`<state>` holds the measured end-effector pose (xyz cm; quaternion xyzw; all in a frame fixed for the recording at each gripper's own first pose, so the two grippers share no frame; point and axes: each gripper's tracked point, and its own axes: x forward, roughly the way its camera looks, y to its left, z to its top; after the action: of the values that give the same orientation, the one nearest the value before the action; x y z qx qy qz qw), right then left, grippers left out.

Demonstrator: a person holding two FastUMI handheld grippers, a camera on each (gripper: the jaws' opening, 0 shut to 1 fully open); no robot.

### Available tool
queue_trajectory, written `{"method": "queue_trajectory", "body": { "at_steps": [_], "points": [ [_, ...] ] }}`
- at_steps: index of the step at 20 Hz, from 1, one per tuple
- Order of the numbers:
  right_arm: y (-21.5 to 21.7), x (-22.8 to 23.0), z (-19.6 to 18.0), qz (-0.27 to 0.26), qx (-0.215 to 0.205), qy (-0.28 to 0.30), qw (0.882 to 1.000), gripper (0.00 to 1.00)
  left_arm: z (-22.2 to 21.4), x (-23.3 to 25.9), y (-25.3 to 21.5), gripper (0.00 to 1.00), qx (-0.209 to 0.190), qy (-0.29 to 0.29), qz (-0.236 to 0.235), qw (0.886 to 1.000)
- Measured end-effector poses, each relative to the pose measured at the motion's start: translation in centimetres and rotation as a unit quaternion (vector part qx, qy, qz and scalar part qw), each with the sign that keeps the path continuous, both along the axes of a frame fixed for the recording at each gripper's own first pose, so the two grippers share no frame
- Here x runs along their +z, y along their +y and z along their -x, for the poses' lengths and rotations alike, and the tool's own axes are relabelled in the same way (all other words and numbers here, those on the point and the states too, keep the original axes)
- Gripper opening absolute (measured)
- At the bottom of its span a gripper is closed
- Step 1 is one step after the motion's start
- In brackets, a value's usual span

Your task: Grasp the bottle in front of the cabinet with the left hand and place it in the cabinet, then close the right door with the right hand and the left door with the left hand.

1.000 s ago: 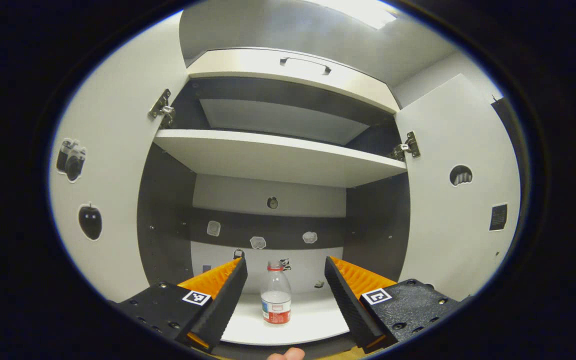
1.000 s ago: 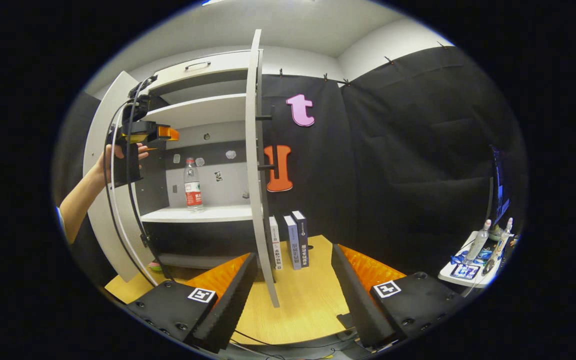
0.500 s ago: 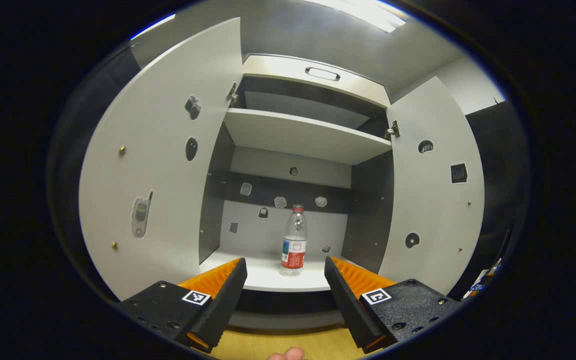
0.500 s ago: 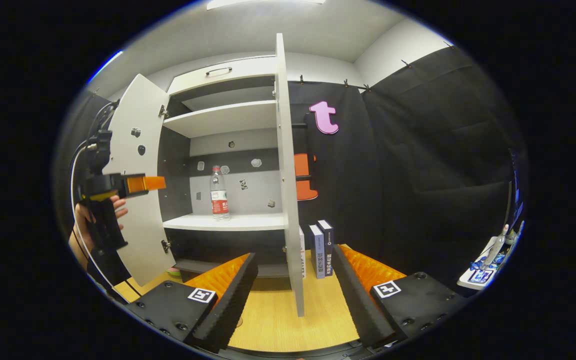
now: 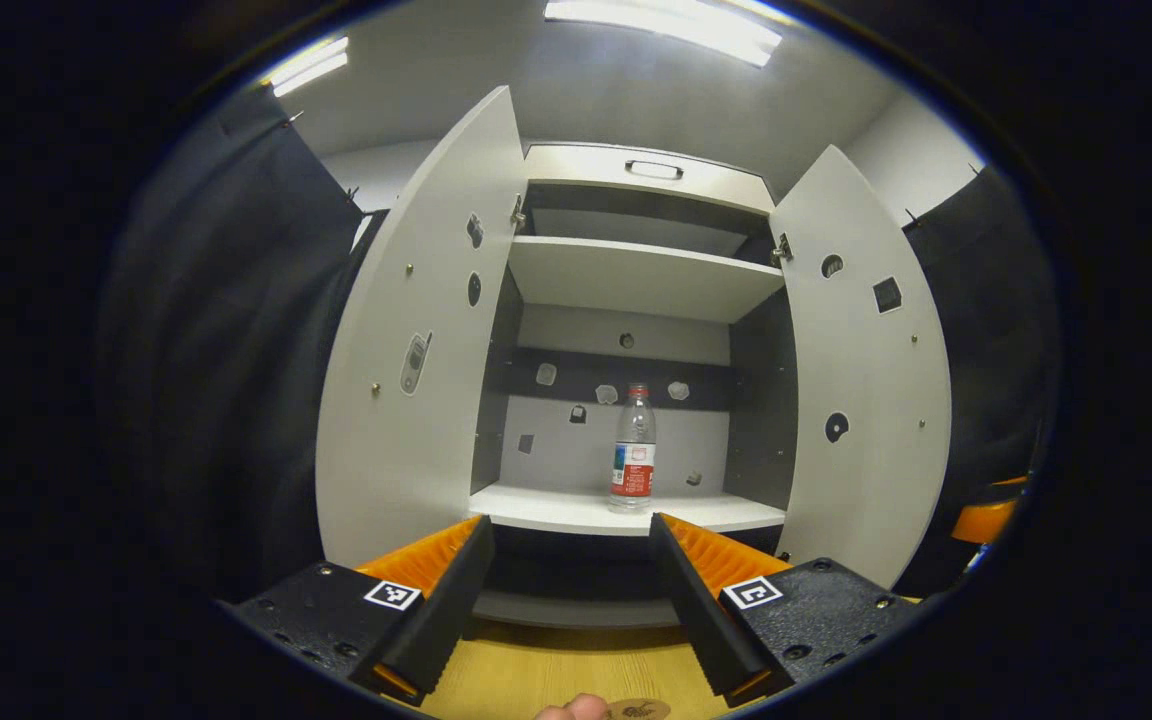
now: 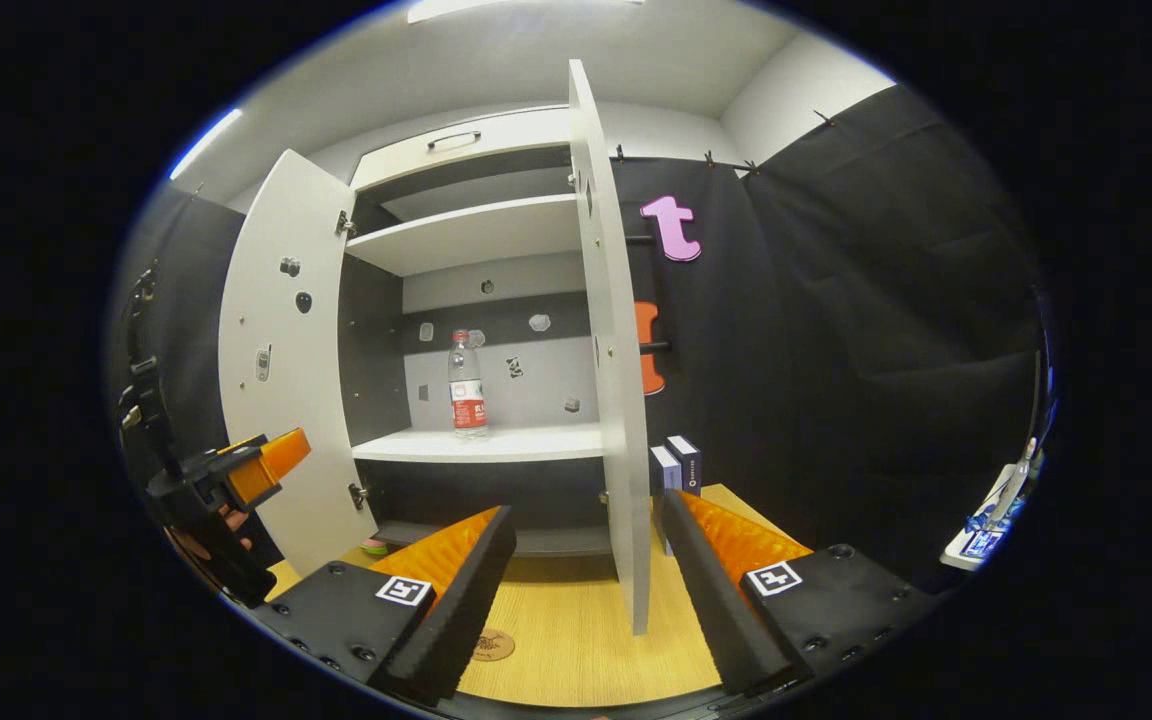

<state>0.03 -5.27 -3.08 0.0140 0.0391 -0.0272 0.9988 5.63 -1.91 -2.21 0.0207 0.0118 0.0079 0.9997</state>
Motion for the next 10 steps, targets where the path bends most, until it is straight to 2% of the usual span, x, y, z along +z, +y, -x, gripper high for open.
{"method": "queue_trajectory", "body": {
  "at_steps": [4,10],
  "points": [
    [0.2,-1.2,0.2,-0.001,-0.001,0.012,1.0,0.98,3.0,-1.6,-0.9,0.95,-0.007,0.014,0.011,1.0],
    [0.7,-1.6,0.1,-0.012,0.008,0.021,1.0,0.98,5.1,-2.7,-0.6,0.95,-0.005,0.019,0.007,1.0]
  ]
}}
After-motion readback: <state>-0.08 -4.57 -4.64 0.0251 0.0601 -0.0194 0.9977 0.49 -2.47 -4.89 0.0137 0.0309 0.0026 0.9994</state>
